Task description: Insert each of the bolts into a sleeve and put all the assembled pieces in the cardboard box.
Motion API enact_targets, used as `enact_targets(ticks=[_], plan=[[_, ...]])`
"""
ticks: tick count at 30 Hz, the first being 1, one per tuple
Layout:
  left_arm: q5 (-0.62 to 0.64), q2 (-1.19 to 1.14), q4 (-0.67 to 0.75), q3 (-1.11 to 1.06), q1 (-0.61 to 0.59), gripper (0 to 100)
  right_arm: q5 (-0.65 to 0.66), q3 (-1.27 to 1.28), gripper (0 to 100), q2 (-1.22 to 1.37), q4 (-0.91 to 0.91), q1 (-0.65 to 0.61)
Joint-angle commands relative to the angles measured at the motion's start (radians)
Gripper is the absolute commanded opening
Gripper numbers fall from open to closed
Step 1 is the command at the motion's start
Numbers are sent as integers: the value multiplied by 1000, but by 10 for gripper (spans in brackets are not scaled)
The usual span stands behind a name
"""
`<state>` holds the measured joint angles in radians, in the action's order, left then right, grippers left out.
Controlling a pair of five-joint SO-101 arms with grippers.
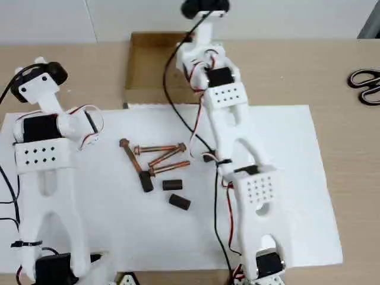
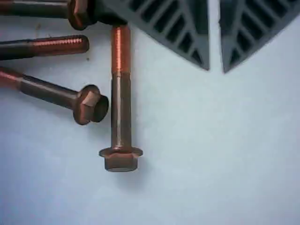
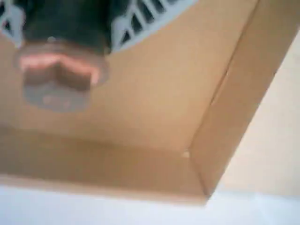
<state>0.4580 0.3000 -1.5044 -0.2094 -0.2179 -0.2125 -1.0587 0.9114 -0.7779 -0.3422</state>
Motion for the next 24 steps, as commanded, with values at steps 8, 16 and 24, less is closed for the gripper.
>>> enact_targets(ticks=[8, 16, 24], plan=[[3, 11, -43, 5, -2, 6, 89, -187, 169, 179, -4, 19], [3, 133, -69, 5, 109, 6, 89, -218, 267, 180, -7, 45], [3, 281, -69, 4, 120, 6, 89, -634, 268, 148, -711, 42]])
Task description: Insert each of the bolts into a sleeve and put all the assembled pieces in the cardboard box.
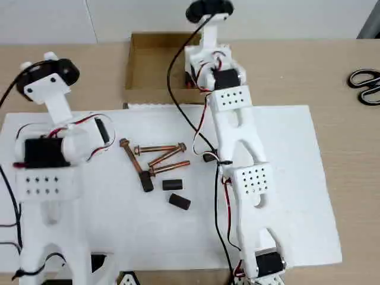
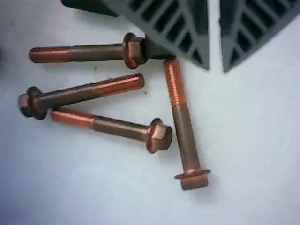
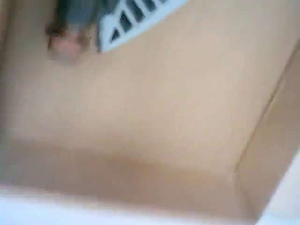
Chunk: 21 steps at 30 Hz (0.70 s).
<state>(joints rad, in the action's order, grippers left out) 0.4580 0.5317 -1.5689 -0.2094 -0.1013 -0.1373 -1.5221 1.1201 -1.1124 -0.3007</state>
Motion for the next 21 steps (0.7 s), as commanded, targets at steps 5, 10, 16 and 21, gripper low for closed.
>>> enact_targets(ticks=[5, 10, 16, 21], plan=[[3, -11, -26, -74, -8, 8, 23, -58, 267, -246, -598, 62], [3, -137, -112, -84, -54, 8, 23, 319, 267, -605, -599, 90], [11, -292, -158, -8, -60, 11, 15, 971, 267, -1053, -512, 79], [97, -402, -183, 53, -21, 164, 15, 1168, 267, -1196, -460, 97]])
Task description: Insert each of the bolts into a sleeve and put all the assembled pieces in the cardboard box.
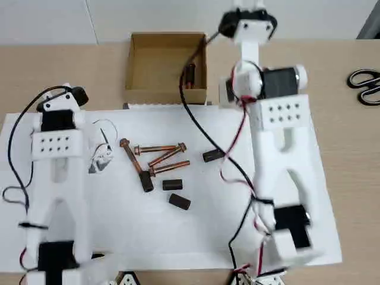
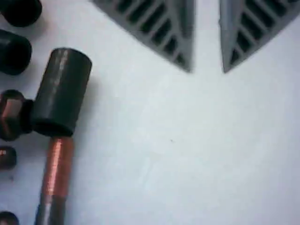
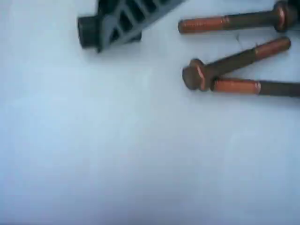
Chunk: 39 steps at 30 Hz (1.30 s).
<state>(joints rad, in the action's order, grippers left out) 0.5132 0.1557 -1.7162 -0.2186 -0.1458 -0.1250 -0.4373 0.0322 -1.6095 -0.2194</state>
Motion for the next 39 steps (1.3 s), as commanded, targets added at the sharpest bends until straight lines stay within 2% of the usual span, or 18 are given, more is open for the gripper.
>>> enact_targets(ticks=[1, 4, 8, 18, 26, 34, 39], plan=[[60, -37, -35, 82, 38, 192, 3, 94, 267, -119, 38, 19], [101, -44, -31, 143, 95, 222, 3, 97, 267, -122, 27, 41], [112, -58, 54, 139, 133, 221, 3, 97, 267, -120, -35, 51], [132, -396, 215, 168, 98, 221, 8, 97, 267, -128, -45, 53], [132, -519, 233, 306, 54, 220, 9, 97, 267, -120, -39, 54], [132, -637, 230, 346, 92, 100, 9, 97, 267, -120, -35, 54], [132, -646, 253, 351, 106, 94, 9, 97, 267, -120, -35, 54]])
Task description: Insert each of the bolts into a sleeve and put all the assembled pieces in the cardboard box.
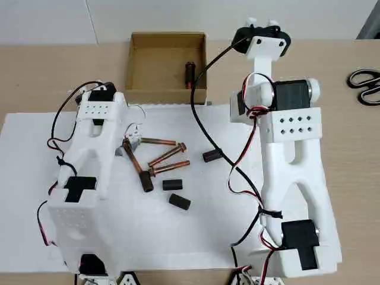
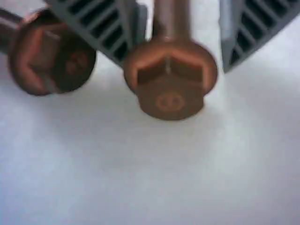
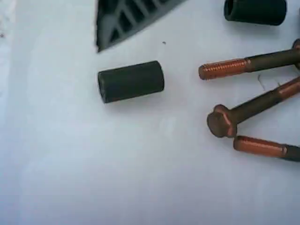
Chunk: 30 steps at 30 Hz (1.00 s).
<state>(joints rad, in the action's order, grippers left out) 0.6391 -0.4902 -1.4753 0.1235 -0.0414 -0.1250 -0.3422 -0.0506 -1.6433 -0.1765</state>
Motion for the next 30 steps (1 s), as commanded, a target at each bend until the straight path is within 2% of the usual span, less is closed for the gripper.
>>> enact_targets(ticks=[1, 5, 7, 12, 16, 22, 25, 28, 30], plan=[[6, -3, 23, 2, 0, 94, 9, 2, 267, -38, -1, 12], [6, -43, 15, -2, 2, 79, 9, 2, 267, -38, -5, 12], [6, -43, -34, 7, 6, 9, 9, 3, 267, -38, -10, 12], [5, 6, -184, 104, 2, 5, 5, 63, 267, -38, -8, 4], [5, 64, -262, 166, 2, 5, 3, 187, 267, -42, -10, -53], [5, 203, -262, 174, 26, 5, 21, 391, 267, -41, -2, -176], [2, 256, -255, 171, 40, 5, 176, 400, 266, -47, -7, -214], [2, 293, -258, 168, 32, 5, 361, 341, 266, -47, -7, -189], [2, 305, -276, 168, 15, 5, 408, 276, 266, -47, -2, -159]])
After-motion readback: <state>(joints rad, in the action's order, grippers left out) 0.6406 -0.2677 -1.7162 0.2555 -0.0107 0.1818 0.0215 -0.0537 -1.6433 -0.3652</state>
